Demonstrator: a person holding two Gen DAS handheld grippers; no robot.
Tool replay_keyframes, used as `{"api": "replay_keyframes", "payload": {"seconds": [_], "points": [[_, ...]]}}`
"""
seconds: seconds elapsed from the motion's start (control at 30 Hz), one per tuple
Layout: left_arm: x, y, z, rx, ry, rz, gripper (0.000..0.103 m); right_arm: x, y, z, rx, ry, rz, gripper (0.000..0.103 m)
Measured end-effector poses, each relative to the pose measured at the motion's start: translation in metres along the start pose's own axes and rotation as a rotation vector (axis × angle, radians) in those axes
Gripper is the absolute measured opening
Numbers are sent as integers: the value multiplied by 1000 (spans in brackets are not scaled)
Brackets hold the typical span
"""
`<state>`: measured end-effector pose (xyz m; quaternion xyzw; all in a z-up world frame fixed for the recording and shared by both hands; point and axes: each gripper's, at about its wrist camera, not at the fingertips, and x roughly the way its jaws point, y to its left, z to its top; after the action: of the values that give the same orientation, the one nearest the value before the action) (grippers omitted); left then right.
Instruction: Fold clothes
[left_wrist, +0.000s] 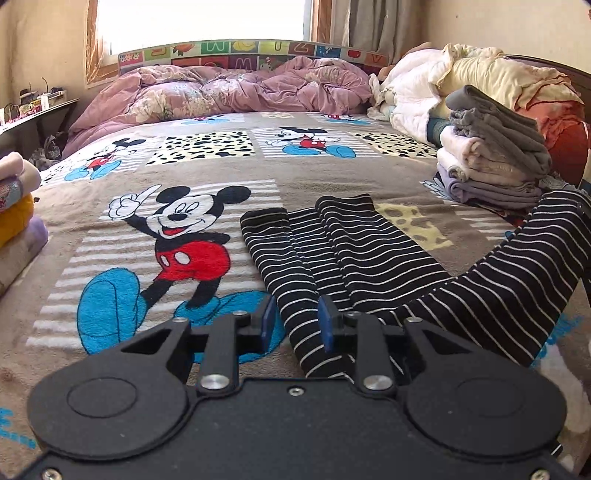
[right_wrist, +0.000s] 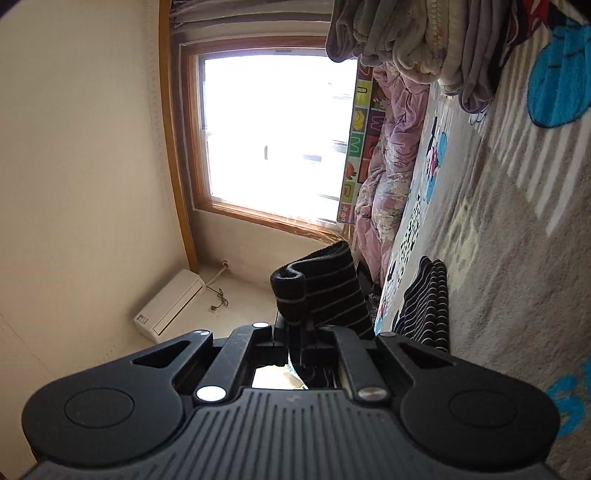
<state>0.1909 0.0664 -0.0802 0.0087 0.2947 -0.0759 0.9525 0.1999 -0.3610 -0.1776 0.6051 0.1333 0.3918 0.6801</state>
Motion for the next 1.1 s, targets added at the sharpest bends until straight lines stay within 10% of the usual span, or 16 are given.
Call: {"api": "replay_keyframes", "payload": {"seconds": [0.17, 0.4, 0.53, 0.7, 0.83, 1.1], "points": [[49, -13, -16, 114, 214, -77, 19, -10, -7, 1, 47, -63, 34, 8], [36, -4, 8, 33, 58, -46, 19, -4, -18, 0, 60, -52, -25, 8], [81, -3, 3, 96, 205, -27, 18, 2, -22, -2, 58, -31, -50, 8], [71, 3, 29, 59, 70, -23, 18, 1, -27, -2, 64, -38, -92, 8], [109, 5, 20, 94, 192, -32, 18, 5, -35, -3, 71, -29, -135, 8], [11, 10, 18, -15, 34, 72, 19, 7, -45, -7, 62, -28, -218, 8]]}}
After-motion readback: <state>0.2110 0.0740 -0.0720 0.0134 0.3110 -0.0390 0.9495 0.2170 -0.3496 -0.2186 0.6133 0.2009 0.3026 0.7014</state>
